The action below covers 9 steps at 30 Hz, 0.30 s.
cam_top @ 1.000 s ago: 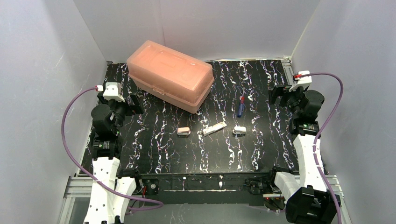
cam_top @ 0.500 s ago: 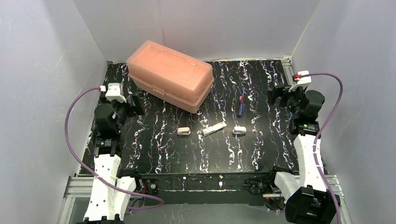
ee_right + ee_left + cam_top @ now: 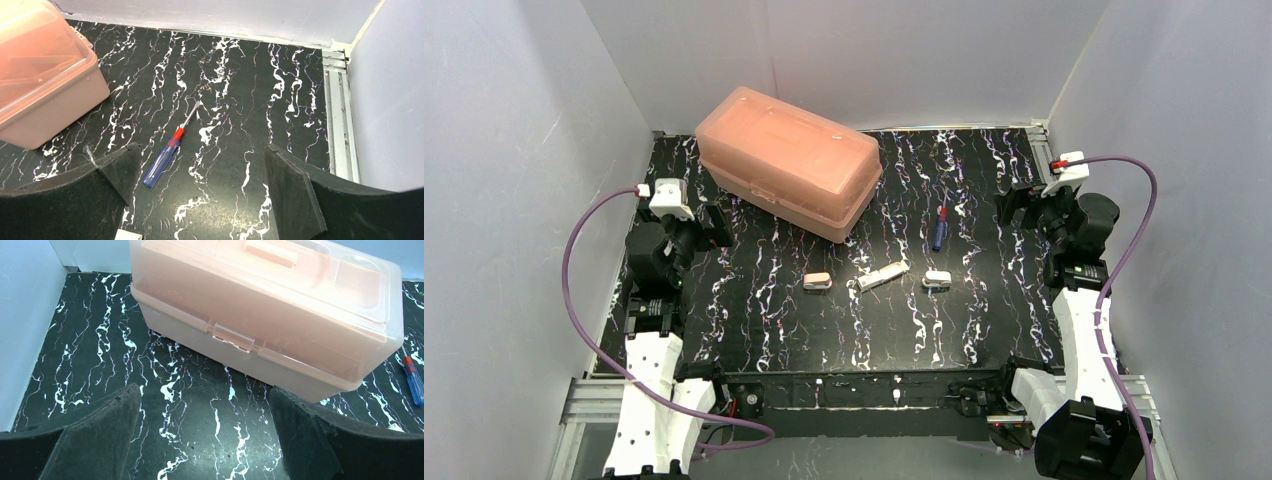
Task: Load the staples into the stapler
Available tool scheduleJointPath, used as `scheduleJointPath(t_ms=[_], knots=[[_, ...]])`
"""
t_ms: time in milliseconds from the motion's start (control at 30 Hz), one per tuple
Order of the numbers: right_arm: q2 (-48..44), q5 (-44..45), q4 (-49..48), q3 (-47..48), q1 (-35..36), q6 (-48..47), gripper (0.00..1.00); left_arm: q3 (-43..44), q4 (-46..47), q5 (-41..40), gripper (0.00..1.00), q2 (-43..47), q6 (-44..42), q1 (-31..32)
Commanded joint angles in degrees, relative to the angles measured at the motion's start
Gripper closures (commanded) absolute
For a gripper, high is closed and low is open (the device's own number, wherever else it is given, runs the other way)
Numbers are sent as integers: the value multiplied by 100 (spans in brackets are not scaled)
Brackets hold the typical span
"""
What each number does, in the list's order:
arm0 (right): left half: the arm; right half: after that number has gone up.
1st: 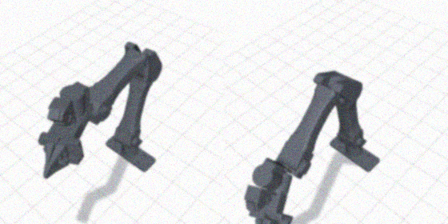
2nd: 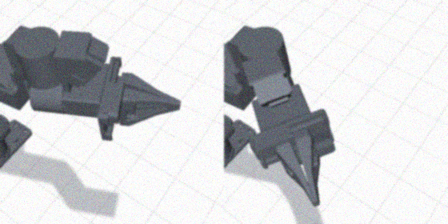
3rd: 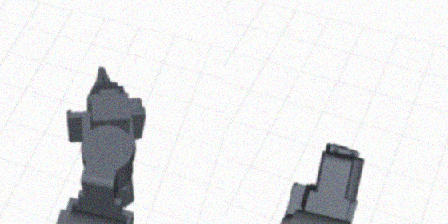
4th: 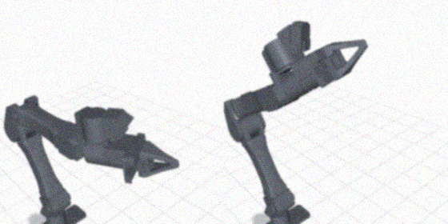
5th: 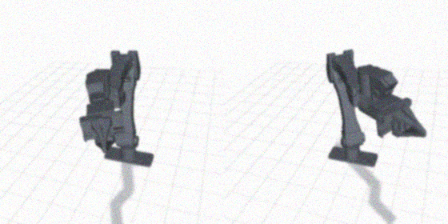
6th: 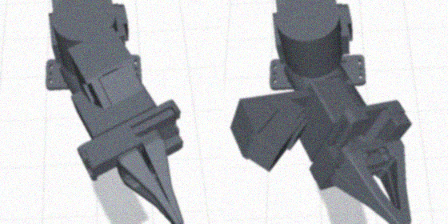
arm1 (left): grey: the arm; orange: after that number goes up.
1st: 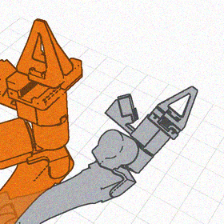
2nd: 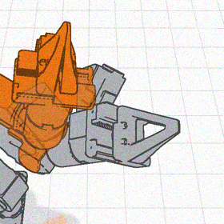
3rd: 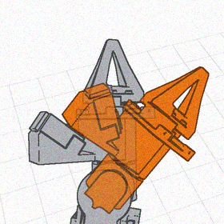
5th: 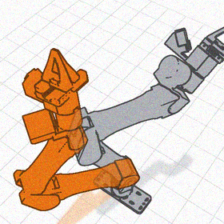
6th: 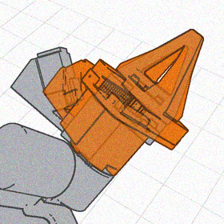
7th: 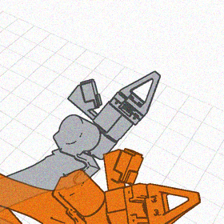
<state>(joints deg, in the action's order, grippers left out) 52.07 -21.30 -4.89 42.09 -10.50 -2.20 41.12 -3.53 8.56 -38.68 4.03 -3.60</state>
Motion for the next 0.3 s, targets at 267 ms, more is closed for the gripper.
scheduleJointPath(t_ms=[267], knots=[[-109,-151,-206,-23,-76,-97,1,84,-44,87,2,73,-96,-25]])
